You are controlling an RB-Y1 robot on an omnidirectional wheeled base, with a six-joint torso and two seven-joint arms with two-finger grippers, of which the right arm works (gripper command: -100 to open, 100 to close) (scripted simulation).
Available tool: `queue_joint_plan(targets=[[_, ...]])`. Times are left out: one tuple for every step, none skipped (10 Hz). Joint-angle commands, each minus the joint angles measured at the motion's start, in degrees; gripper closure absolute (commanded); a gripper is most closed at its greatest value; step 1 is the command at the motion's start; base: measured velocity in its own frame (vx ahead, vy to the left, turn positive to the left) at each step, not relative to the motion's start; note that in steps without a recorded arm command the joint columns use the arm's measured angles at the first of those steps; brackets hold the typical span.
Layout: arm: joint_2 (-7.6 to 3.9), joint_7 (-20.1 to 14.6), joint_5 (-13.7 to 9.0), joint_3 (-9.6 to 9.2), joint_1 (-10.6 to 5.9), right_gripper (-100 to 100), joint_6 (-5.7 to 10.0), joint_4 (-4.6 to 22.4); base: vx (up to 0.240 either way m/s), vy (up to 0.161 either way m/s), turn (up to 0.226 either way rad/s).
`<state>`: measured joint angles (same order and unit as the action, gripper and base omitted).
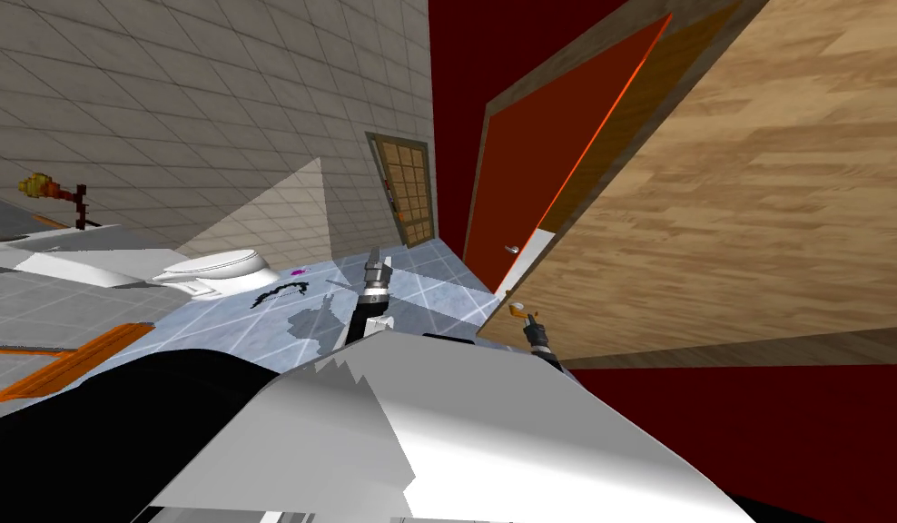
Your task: Pull the door open
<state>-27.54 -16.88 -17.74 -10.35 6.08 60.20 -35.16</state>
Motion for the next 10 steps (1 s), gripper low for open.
queue_joint_plan(targets=[[1.19, 0.2, 0.55, -0.26, -1.94, 100, -0.31, 1.49, -0.2, -0.064, 0.13], [1.76, 0.55, 0.73, 0.14, -3.31, 100, -1.31, 1.98, -0.223, -0.073, 0.2], [1.76, 0.55, 0.73, 0.14, -3.31, 100, -1.31, 1.98, -0.152, -0.046, 0.095], [2.28, 0.87, 0.89, 0.5, -4.56, 100, -2.21, 2.43, -0.153, -0.04, 0.122], [2.59, 1.05, 0.98, 0.71, -5.28, 100, -2.74, 2.68, -0.197, -0.082, 0.134], [2.86, 1.22, 1.06, 0.9, -5.93, 100, -3.21, 2.91, -0.218, -0.068, 0.13], [3.09, 1.36, 1.13, 1.06, -6.48, 100, -3.61, 3.11, -0.219, -0.05, 0.104], [3.32, 1.5, 1.2, 1.22, -7.04, 100, -4.02, 3.31, -0.219, -0.055, 0.08], [2.77, 1.15, 0.97, 1.47, -7.39, 100, -3.0, 4.78, -0.097, -0.029, 0.014], [2.17, 0.3, 1.26, 0.57, -6.49, 100, -2.02, 4.75, -0.156, -0.003, 0.131]])
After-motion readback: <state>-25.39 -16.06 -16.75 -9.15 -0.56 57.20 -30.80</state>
